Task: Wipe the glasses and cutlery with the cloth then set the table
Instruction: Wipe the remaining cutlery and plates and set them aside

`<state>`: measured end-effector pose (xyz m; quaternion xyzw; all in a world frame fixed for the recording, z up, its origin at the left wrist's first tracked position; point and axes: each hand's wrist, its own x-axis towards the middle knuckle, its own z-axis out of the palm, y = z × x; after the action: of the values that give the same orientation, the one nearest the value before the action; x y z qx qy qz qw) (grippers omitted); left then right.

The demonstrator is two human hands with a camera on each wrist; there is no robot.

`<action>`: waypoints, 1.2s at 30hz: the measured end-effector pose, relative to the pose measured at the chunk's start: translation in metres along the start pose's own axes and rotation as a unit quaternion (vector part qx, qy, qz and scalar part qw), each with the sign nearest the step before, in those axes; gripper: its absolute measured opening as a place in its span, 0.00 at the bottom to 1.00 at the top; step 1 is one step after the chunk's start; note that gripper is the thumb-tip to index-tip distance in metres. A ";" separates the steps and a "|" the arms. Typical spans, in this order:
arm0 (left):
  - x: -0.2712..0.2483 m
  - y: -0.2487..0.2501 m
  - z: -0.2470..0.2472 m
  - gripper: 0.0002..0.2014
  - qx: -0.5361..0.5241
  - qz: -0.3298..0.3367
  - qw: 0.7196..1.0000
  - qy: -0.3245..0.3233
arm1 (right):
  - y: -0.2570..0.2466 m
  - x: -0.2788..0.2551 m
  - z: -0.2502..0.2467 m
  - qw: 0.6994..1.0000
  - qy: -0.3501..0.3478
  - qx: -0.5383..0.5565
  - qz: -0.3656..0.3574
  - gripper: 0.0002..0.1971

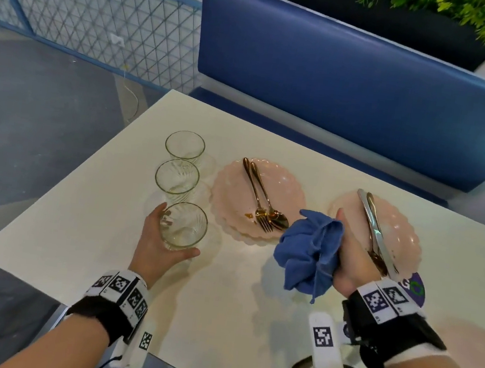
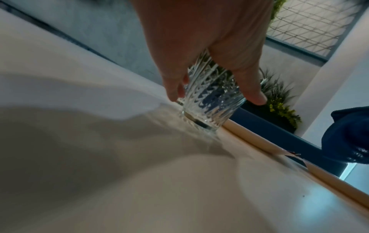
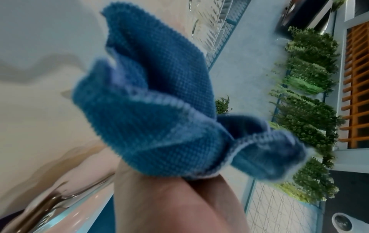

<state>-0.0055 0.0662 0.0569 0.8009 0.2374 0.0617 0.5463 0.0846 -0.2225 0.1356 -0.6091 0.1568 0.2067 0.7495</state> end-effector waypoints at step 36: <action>0.084 0.193 0.376 0.16 0.586 0.386 0.653 -0.284 | -0.041 -0.076 -0.248 0.967 0.137 0.210 -0.039 0.15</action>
<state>0.2632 -0.2704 0.0697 0.9527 -0.2728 -0.1150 -0.0691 0.0434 -0.4815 0.1554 -0.4663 0.2743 0.0541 0.8393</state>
